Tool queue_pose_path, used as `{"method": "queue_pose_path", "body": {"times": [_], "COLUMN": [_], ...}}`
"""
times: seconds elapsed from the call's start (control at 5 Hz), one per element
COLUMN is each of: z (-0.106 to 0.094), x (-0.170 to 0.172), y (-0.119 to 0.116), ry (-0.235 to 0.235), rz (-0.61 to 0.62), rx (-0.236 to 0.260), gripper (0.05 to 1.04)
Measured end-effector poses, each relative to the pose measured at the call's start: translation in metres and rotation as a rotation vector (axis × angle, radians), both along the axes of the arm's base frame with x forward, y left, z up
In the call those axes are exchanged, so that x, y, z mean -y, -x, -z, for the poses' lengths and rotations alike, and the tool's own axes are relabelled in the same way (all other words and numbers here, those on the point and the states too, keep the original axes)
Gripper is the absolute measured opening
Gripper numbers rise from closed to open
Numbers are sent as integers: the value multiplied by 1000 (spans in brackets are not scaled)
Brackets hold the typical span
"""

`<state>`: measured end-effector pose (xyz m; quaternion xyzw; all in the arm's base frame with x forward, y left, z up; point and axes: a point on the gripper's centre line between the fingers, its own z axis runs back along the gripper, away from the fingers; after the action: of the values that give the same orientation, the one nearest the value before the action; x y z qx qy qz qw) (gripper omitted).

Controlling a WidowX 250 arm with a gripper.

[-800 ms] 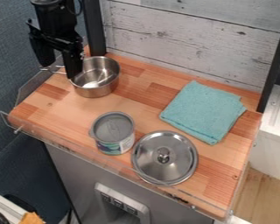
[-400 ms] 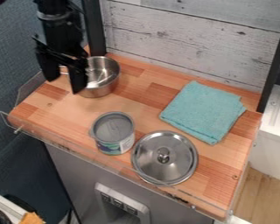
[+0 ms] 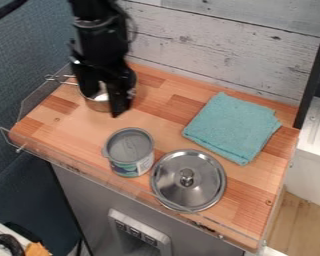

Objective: Put the silver lid on the silver pot

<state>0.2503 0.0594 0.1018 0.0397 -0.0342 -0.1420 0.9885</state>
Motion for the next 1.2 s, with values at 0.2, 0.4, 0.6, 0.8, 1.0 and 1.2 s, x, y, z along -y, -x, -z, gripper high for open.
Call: {"method": "queue_pose_path", "body": {"times": [0.2,0.4,0.6,0.8,1.0,1.2], "z": [6,19,42,65,82,91], "x": [37,63,79,88,92,98], "y": [10,15,17,18,14,6], "ry": [-17,-18,-33,-51,-42,-11], "rz": [99,141,140,118,107,103], "rx": [-2,-14,-27,-35,-45,-29], "gripper": [1001,1001,1001,1001,1001,1001]}}
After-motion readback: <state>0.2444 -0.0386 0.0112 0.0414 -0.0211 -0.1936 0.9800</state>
